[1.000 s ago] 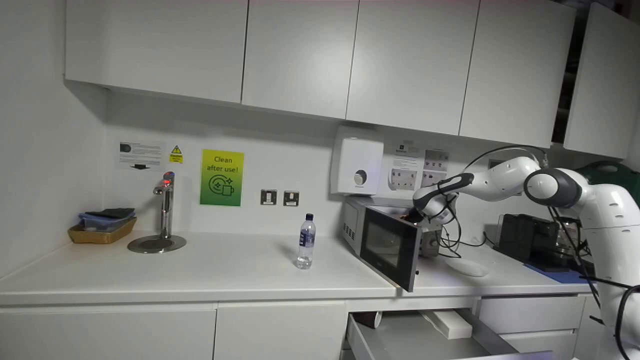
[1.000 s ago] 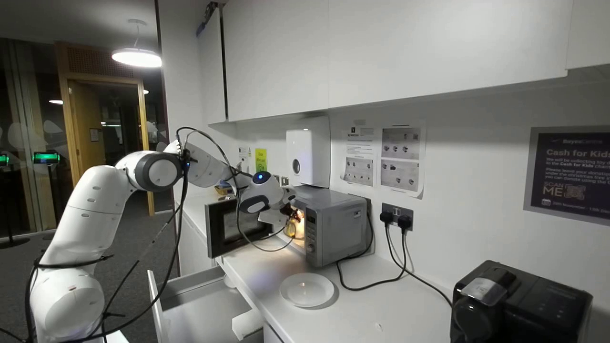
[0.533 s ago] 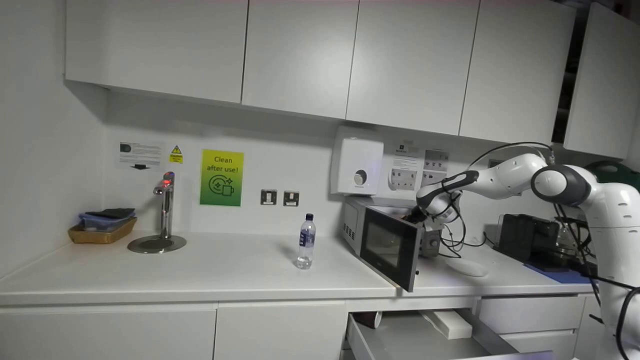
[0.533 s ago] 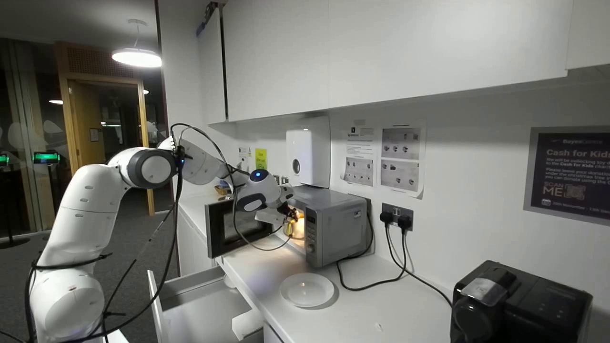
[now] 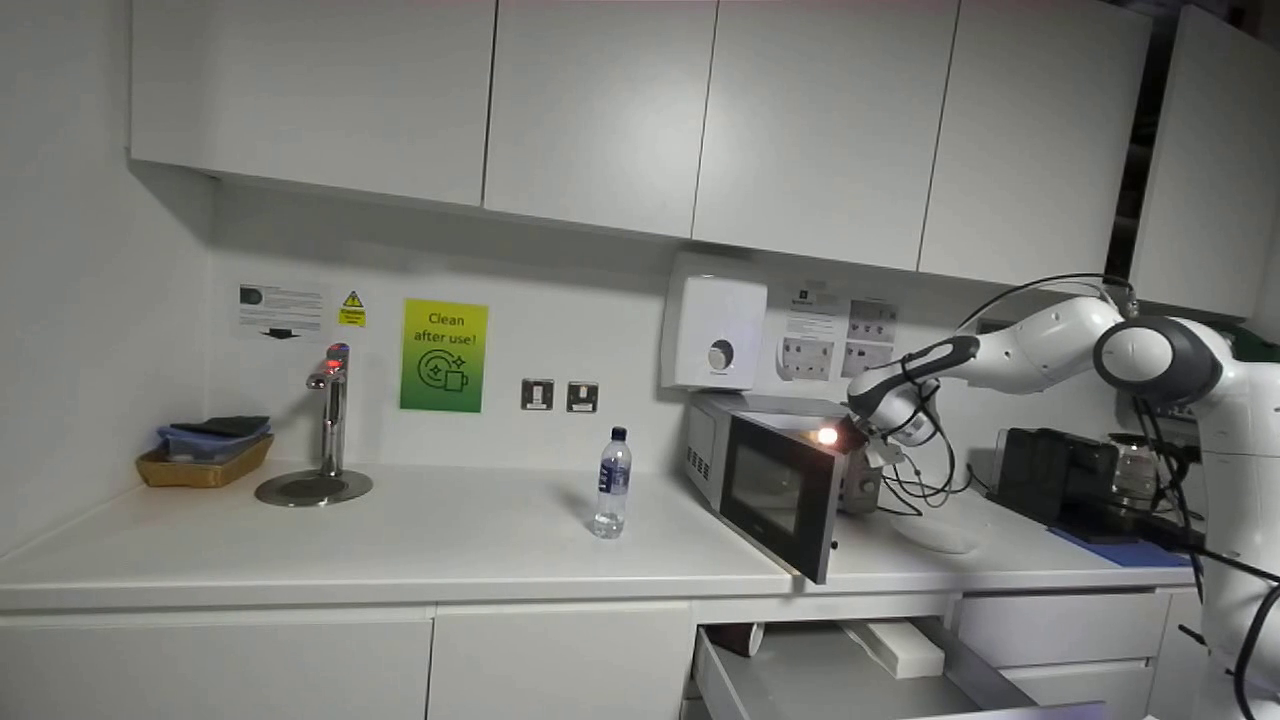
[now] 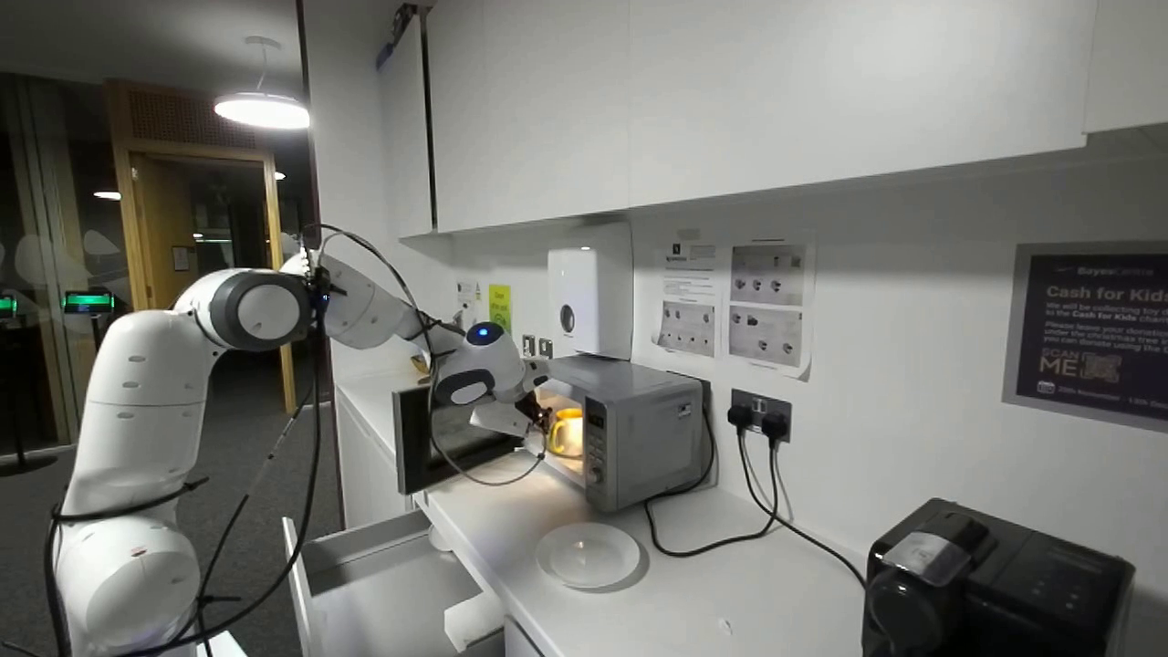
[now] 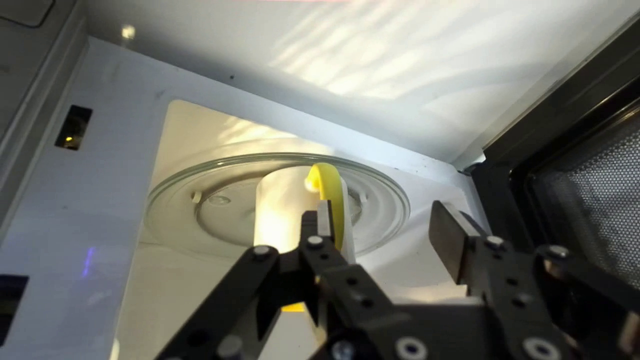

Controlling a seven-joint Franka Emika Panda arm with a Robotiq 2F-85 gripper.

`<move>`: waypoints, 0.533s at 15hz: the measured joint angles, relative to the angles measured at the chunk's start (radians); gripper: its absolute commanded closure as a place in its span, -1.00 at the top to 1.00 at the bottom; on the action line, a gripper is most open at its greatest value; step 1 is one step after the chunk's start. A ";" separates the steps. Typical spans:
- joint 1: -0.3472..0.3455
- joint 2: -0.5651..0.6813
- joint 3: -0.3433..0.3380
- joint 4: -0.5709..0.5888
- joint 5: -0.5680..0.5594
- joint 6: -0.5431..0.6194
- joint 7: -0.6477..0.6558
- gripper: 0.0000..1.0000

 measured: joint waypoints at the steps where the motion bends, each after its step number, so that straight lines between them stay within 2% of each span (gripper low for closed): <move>1: 0.000 -0.008 0.000 -0.011 -0.004 0.000 0.000 -0.65; 3: 0.000 -0.015 0.000 -0.023 -0.011 0.000 0.000 -0.95; 8: 0.000 -0.007 -0.002 -0.025 -0.025 0.011 0.003 -1.00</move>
